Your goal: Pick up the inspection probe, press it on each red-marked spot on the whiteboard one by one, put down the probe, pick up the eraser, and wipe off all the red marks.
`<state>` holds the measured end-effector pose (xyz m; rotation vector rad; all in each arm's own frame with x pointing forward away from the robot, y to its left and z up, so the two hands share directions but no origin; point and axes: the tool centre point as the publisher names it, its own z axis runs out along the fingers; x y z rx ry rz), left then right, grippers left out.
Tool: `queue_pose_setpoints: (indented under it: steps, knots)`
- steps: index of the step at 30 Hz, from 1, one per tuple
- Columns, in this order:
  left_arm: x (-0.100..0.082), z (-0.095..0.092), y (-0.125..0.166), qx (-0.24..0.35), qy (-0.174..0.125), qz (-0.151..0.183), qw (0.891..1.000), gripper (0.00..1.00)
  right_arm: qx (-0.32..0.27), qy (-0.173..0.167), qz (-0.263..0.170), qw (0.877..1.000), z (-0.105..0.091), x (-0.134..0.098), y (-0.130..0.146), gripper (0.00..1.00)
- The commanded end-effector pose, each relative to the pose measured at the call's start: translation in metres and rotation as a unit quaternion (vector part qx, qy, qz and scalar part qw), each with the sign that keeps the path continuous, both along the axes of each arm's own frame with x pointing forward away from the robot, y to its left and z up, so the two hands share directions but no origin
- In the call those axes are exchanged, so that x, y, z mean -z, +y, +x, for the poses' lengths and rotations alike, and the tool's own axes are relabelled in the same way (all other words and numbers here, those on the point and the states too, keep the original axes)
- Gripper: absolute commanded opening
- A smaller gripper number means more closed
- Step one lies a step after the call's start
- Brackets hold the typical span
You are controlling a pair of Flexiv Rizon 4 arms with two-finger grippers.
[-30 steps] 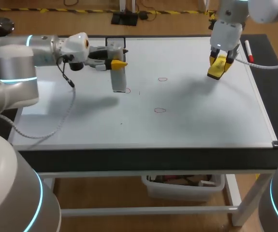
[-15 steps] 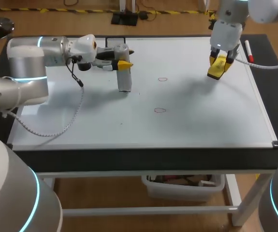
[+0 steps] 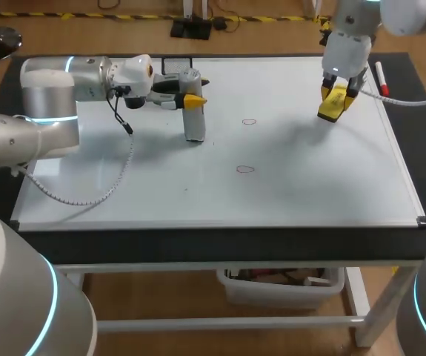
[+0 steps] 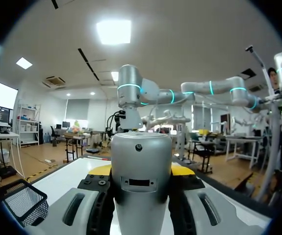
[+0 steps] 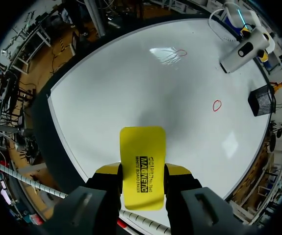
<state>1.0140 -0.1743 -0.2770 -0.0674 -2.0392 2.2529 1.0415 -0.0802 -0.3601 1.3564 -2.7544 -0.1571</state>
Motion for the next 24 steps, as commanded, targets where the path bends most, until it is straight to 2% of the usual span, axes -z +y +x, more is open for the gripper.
queue_pose_setpoints:
  steps: [1, 24]
  knots:
    - [0.0032, 0.0036, 0.0003, 0.007, -0.001, -0.002, 1.0, 0.0, -0.001, 0.0, -0.001, 1.0, 0.0001, -0.0009, -0.0008, 0.0]
    - [0.0029, -0.0008, -0.0022, 0.016, -0.007, 0.006, 1.0, 0.0, -0.001, 0.0, -0.001, 1.0, 0.0001, -0.0009, -0.0008, 0.0]
